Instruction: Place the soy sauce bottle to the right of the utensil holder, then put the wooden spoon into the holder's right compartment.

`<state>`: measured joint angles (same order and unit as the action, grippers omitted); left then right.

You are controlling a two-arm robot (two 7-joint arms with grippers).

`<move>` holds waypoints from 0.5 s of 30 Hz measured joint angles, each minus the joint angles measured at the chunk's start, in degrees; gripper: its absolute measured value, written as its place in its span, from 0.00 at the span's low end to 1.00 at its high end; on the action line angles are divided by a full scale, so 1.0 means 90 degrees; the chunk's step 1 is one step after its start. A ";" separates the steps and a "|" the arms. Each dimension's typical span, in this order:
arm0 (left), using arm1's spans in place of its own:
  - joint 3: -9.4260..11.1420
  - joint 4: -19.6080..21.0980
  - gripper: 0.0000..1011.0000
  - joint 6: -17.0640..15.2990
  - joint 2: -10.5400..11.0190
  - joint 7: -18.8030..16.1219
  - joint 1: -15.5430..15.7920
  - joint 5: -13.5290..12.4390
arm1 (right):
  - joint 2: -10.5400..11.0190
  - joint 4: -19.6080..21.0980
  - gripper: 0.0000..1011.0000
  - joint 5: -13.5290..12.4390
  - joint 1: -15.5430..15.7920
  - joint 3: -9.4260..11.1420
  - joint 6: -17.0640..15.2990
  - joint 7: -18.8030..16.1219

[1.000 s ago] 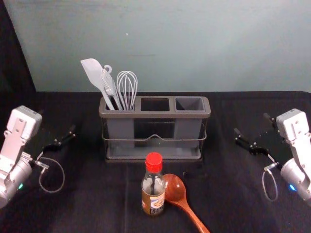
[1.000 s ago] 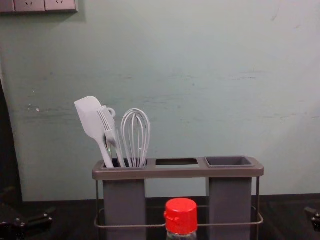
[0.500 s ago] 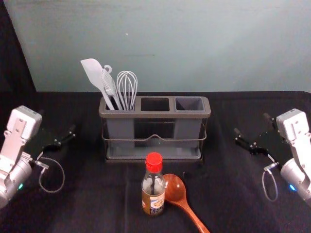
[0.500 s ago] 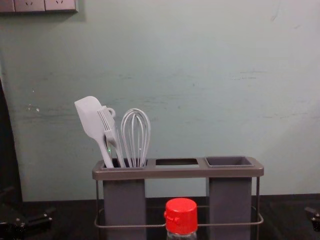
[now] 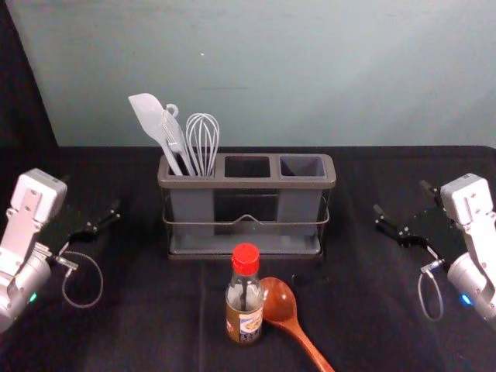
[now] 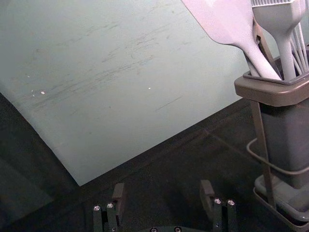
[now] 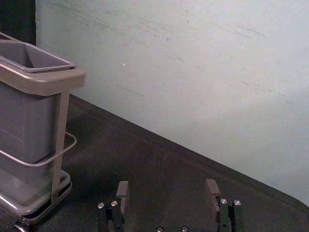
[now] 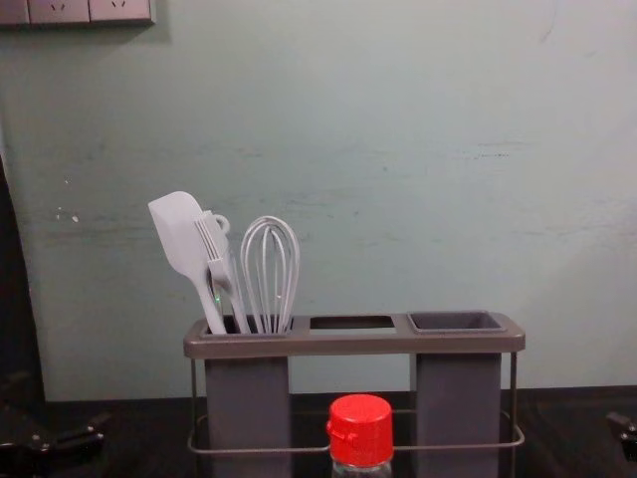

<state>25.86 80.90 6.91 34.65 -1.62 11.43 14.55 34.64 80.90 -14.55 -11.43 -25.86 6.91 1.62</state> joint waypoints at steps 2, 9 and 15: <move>0.0001 0.0000 1.00 0.0000 0.0000 0.0000 0.0000 0.0000 | 0.0000 0.0000 0.99 0.0000 0.0000 0.0000 0.0000 0.0000; 0.0001 0.0000 1.00 0.0000 0.0000 0.0000 0.0000 0.0000 | 0.0000 0.0000 0.99 0.0000 0.0000 0.0000 0.0000 0.0000; 0.0000 0.0000 1.00 0.0000 0.0000 0.0000 0.0000 0.0000 | 0.0000 0.0000 0.99 0.0000 0.0000 0.0000 0.0000 0.0000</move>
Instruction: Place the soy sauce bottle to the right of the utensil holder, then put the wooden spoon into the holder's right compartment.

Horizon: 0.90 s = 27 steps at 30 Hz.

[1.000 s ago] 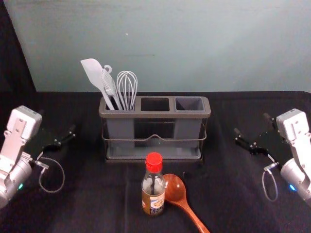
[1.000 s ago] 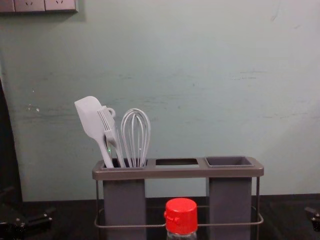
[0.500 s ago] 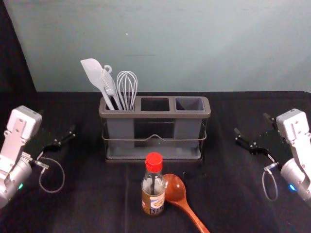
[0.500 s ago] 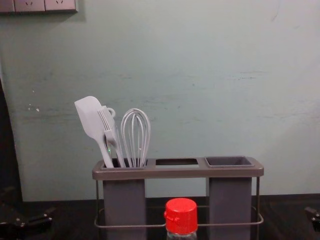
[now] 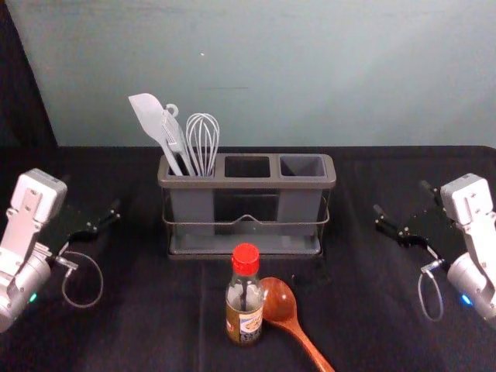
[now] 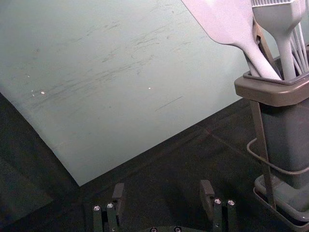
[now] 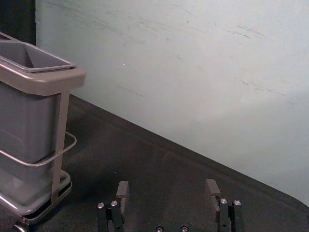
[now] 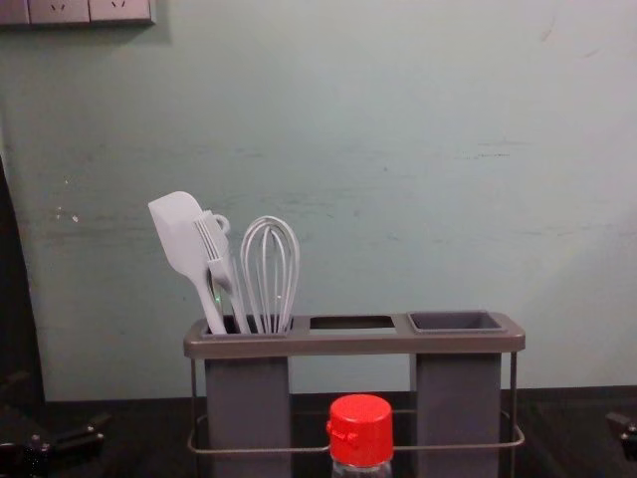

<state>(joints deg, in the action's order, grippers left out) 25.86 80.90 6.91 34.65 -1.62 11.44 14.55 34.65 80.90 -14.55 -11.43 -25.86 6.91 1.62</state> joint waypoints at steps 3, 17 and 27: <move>0.0000 0.0000 1.00 0.0000 0.0000 0.0000 0.0000 0.0000 | 0.0000 0.0000 0.99 0.0000 0.0000 0.0000 0.0000 0.0000; 0.0000 0.0000 1.00 0.0000 0.0000 0.0000 0.0000 0.0000 | 0.0368 0.1068 0.99 0.0093 0.0605 0.0466 0.0019 -0.0093; 0.0000 0.0000 1.00 0.0000 0.0000 0.0000 0.0000 0.0000 | 0.0910 0.1877 0.99 -0.0394 0.1493 0.1054 0.0443 -0.0575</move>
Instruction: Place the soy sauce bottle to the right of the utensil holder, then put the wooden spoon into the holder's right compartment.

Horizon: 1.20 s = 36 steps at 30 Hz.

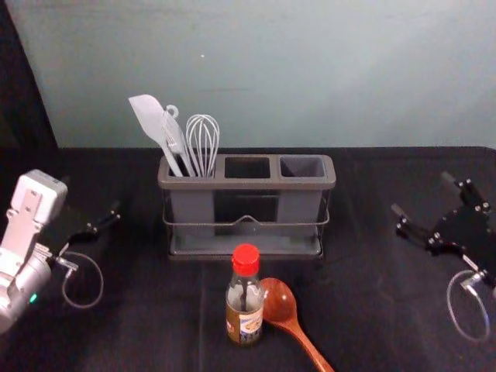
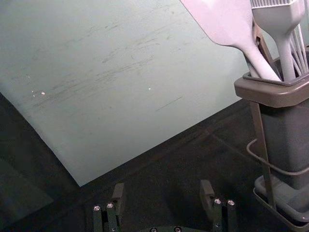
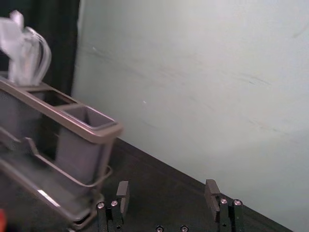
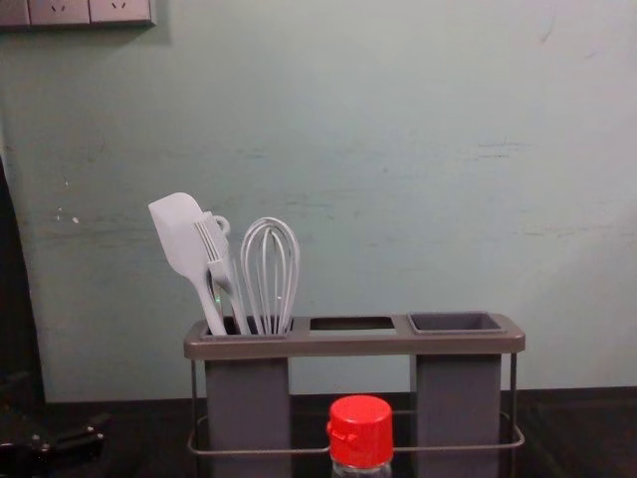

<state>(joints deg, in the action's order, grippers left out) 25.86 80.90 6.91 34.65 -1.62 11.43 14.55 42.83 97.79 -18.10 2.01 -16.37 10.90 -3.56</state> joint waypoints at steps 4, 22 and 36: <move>0.0000 0.0000 1.00 0.0000 0.0000 0.0000 0.0000 0.0000 | 0.0278 0.0309 0.99 -0.0411 0.0413 0.0254 0.0283 -0.0483; 0.0000 0.0000 1.00 0.0000 0.0000 0.0000 0.0000 0.0000 | 0.0751 0.0937 0.99 -0.1345 0.0672 0.0052 0.0804 -0.2812; 0.0000 0.0000 1.00 0.0000 0.0000 0.0000 0.0000 0.0000 | 0.0152 0.0839 0.99 -0.1448 0.0055 -0.0653 0.0149 -0.3748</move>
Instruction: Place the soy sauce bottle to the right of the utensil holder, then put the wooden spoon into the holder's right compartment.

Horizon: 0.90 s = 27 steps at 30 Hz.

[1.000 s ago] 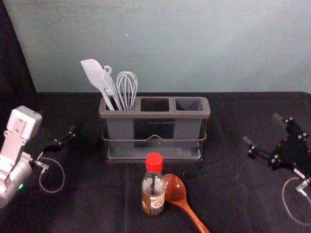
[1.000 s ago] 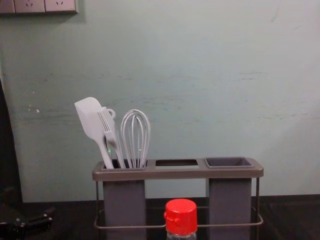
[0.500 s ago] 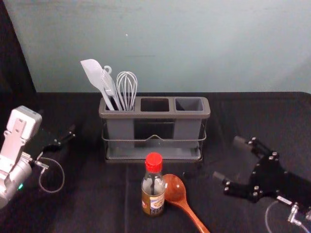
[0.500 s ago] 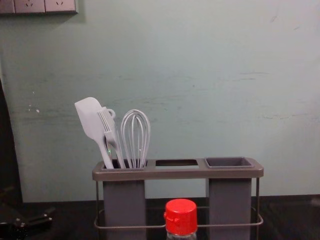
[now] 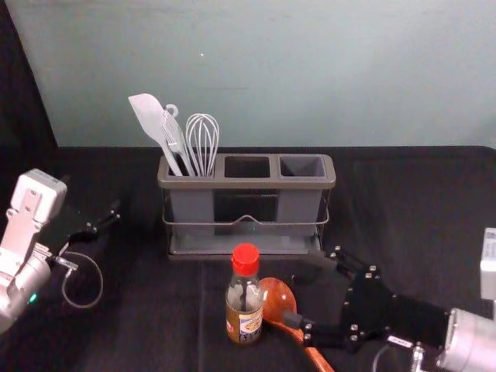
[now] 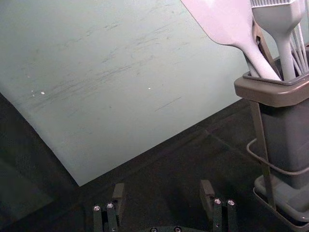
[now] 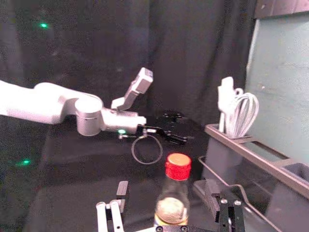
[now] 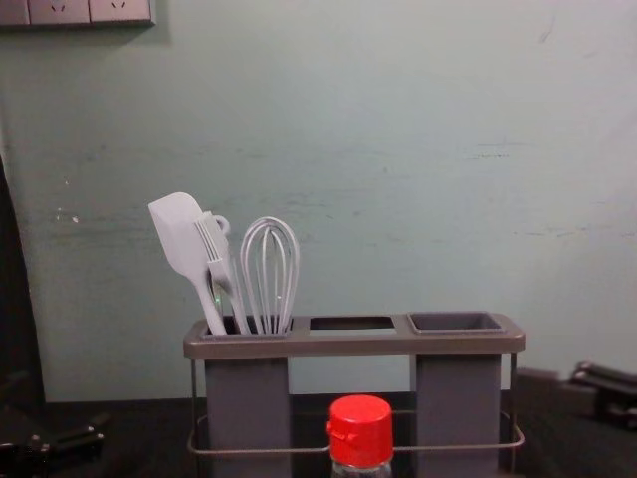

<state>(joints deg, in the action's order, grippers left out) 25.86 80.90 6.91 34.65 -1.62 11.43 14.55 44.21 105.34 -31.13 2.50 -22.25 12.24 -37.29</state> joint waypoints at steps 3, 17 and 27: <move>0.0000 0.0000 1.00 0.0000 0.0000 0.0000 0.0000 0.0000 | -0.0151 -0.0057 0.99 -0.0028 -0.0105 -0.0091 -0.0175 -0.0076; 0.0000 0.0000 1.00 0.0000 0.0000 0.0000 0.0000 0.0000 | -0.0645 -0.0292 0.99 0.0215 -0.0711 -0.0512 -0.0773 -0.0115; 0.0000 0.0000 1.00 0.0000 0.0000 0.0000 0.0000 0.0000 | -0.1123 -0.0930 0.99 0.0191 -0.1349 -0.0825 -0.1114 -0.0126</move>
<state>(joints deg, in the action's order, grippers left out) 25.86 80.90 6.91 34.65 -1.62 11.44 14.55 34.10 96.97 -29.41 -9.64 -29.68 2.22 -38.42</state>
